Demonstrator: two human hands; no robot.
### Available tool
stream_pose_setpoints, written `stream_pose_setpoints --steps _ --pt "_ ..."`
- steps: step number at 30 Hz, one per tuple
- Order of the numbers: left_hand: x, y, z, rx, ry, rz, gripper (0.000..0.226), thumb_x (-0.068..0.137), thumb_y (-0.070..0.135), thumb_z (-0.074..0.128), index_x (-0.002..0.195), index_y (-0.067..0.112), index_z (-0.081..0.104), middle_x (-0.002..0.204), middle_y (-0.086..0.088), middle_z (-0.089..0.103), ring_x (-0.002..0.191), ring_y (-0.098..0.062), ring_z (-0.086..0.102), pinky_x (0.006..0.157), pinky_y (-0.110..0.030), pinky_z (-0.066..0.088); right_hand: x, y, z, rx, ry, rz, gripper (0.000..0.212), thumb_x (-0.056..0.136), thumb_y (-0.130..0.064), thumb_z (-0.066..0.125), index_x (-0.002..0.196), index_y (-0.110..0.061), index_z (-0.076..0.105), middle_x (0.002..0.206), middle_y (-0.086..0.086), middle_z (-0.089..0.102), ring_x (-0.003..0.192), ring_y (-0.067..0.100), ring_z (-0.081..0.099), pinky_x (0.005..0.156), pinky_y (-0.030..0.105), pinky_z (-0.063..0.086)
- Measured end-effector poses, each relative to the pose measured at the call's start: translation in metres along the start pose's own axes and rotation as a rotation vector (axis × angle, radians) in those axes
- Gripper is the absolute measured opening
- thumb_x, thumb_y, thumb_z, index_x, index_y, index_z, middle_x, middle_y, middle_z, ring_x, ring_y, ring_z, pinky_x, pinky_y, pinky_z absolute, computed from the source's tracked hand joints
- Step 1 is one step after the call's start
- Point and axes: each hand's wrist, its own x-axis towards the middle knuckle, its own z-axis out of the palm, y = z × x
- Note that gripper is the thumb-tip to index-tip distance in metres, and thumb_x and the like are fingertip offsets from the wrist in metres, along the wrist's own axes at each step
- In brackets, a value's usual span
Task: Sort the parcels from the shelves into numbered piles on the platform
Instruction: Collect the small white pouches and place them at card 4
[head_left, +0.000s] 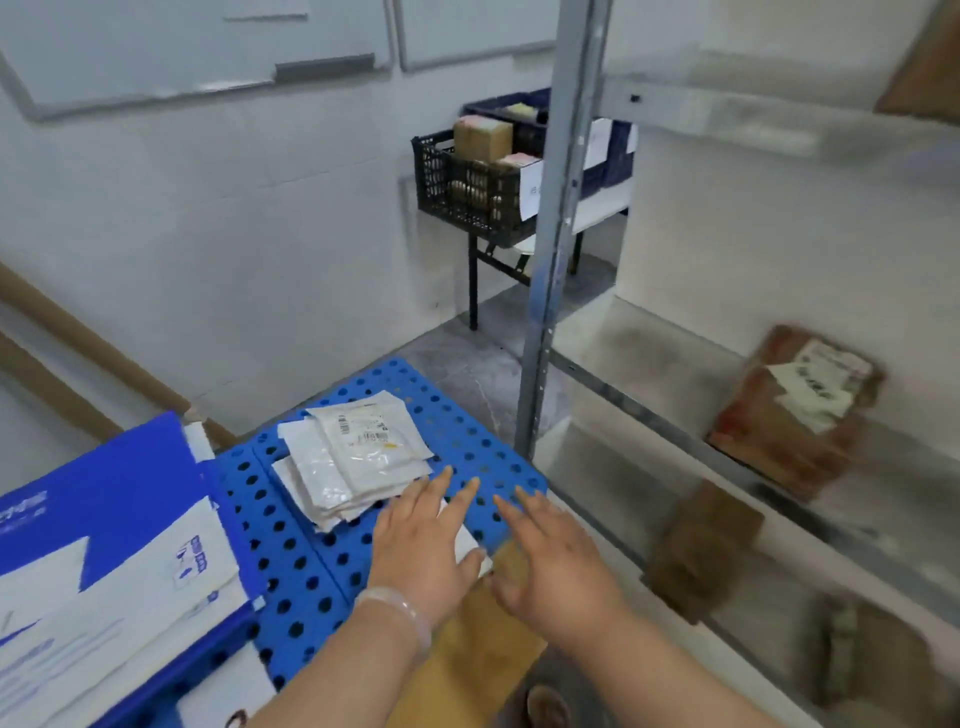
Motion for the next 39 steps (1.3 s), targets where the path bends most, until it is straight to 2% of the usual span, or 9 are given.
stream_pose_setpoints --steps 2,5,9,12,24,29,34,38,39 --pt "-0.014 0.020 0.006 -0.016 -0.030 0.077 0.074 0.089 0.054 0.049 0.149 0.046 0.005 0.160 0.012 0.002 0.147 -0.015 0.002 0.119 -0.039 0.007 -0.034 0.010 0.003 -0.029 0.043 0.089 0.082 0.062 -0.070 0.044 0.134 -0.031 0.047 0.134 0.001 0.059 0.121 0.019 0.059 0.096 0.038 0.047" --pt "-0.035 0.060 0.017 -0.011 -0.045 0.212 0.076 0.087 0.055 0.050 0.149 0.045 0.008 0.160 0.010 0.004 0.147 -0.016 0.004 0.119 -0.038 0.009 -0.092 0.029 -0.002 -0.074 0.056 0.205 0.087 0.057 -0.073 0.045 0.134 -0.030 0.048 0.134 0.000 0.059 0.120 0.019 0.059 0.099 0.035 0.039" --pt "-0.064 0.130 0.028 0.041 -0.087 0.421 0.077 0.086 0.058 0.049 0.149 0.044 0.008 0.160 0.008 0.006 0.147 -0.018 0.009 0.118 -0.039 0.013 -0.174 0.062 -0.021 -0.071 0.139 0.334 0.089 0.078 -0.068 0.050 0.152 -0.037 0.012 0.161 -0.007 0.008 0.149 0.015 0.007 0.118 0.036 0.003" --pt "-0.090 0.188 0.036 0.038 -0.106 0.558 0.079 0.086 0.056 0.052 0.149 0.045 0.006 0.160 0.008 0.007 0.146 -0.019 0.011 0.118 -0.037 0.013 -0.235 0.086 -0.031 -0.068 0.214 0.455 0.090 0.082 -0.066 0.050 0.152 -0.039 0.000 0.162 -0.007 -0.004 0.148 0.014 -0.004 0.117 0.034 -0.007" --pt "-0.280 0.443 0.101 0.006 -0.252 0.959 0.079 0.087 0.058 0.049 0.149 0.044 0.002 0.160 0.008 0.001 0.146 -0.019 0.007 0.117 -0.040 0.011 -0.542 0.193 -0.041 -0.024 0.367 0.877 0.091 0.080 -0.063 0.053 0.153 -0.031 0.009 0.161 -0.001 0.008 0.149 0.019 0.007 0.120 0.040 0.005" --pt "-0.369 0.529 0.133 -0.001 -0.289 1.066 0.078 0.088 0.058 0.049 0.150 0.042 0.005 0.160 0.009 0.002 0.147 -0.018 0.008 0.117 -0.039 0.012 -0.662 0.231 -0.038 -0.013 0.422 1.020 0.095 0.070 -0.072 0.040 0.152 -0.031 0.014 0.160 0.000 0.014 0.148 0.019 0.010 0.119 0.040 0.007" --pt "-0.428 0.586 0.151 -0.004 -0.332 1.147 0.078 0.087 0.057 0.050 0.149 0.044 0.005 0.160 0.008 0.007 0.146 -0.018 0.009 0.116 -0.036 0.011 -0.742 0.253 -0.031 0.036 0.467 1.108 0.093 0.075 -0.067 0.047 0.152 -0.035 0.006 0.161 -0.004 0.007 0.148 0.013 0.004 0.119 0.037 0.000" --pt "-0.445 0.624 0.167 0.012 -0.341 1.206 0.079 0.084 0.060 0.048 0.149 0.045 0.005 0.159 0.008 0.008 0.145 -0.017 0.011 0.118 -0.035 0.014 -0.770 0.273 -0.030 -0.005 0.517 1.182 0.091 0.069 -0.068 0.044 0.150 -0.033 0.023 0.157 0.000 0.028 0.144 0.019 0.027 0.115 0.039 0.015" --pt "-0.447 0.632 0.173 0.015 -0.345 1.214 0.079 0.084 0.060 0.048 0.149 0.045 0.005 0.159 0.008 0.009 0.145 -0.018 0.011 0.118 -0.035 0.014 -0.775 0.279 -0.029 0.024 0.504 1.185 0.091 0.070 -0.069 0.043 0.151 -0.033 0.020 0.158 -0.001 0.025 0.146 0.019 0.023 0.115 0.037 0.011"
